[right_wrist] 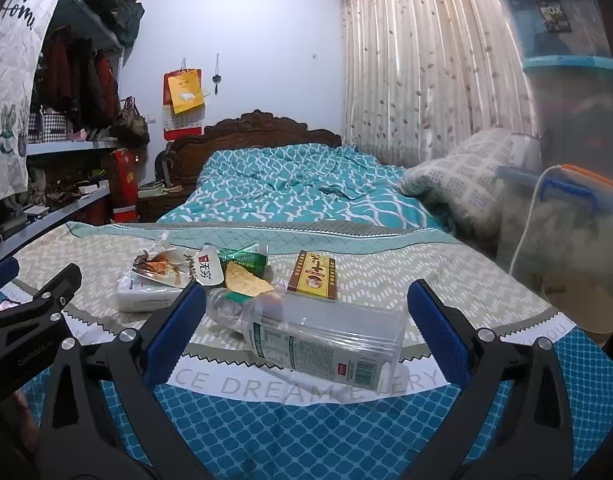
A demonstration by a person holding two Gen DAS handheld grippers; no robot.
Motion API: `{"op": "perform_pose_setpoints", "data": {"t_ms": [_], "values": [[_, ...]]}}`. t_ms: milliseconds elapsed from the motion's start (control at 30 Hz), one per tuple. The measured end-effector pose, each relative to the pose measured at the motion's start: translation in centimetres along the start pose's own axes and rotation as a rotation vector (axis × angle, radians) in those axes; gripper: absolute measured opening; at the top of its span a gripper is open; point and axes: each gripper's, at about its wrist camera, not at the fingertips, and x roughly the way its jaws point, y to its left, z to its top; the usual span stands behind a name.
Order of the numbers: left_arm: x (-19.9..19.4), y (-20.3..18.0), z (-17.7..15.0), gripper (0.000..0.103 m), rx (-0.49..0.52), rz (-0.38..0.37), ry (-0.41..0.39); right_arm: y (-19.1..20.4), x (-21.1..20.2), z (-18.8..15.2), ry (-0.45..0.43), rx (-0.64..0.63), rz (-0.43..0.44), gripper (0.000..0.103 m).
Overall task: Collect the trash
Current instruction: 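Move both open tools back over the remaining items on the bed, then grasp the white plastic bag with red print with the right tool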
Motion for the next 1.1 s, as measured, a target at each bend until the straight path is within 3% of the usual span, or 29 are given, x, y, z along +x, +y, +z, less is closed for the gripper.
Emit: {"op": "perform_pose_setpoints", "data": {"t_ms": [633,800,867,933,1033,1100], "values": [[0.0,0.6,0.0,0.094,-0.029,-0.035,-0.006,-0.2,0.1,0.0,0.009,-0.015,0.027,0.099],[1.1,0.4,0.0,0.094,-0.014,-0.097,0.057,0.0,0.3,-0.1,0.017,-0.025,0.035,0.098],[1.3,0.6,-0.1,0.094,-0.022,-0.105,0.064,0.1,0.7,-0.1,0.037,-0.034,0.062,0.094],[1.3,1.0,-0.1,0.094,-0.045,-0.114,0.059,0.2,1.6,0.0,0.087,-0.046,0.097,0.080],[1.8,1.6,-0.2,0.094,-0.080,-0.146,0.084,0.9,4.0,0.9,0.214,-0.063,0.195,0.060],[2.4,2.3,-0.3,0.094,-0.116,-0.163,0.117,2.0,6.3,2.6,0.291,-0.070,0.285,0.056]]}}
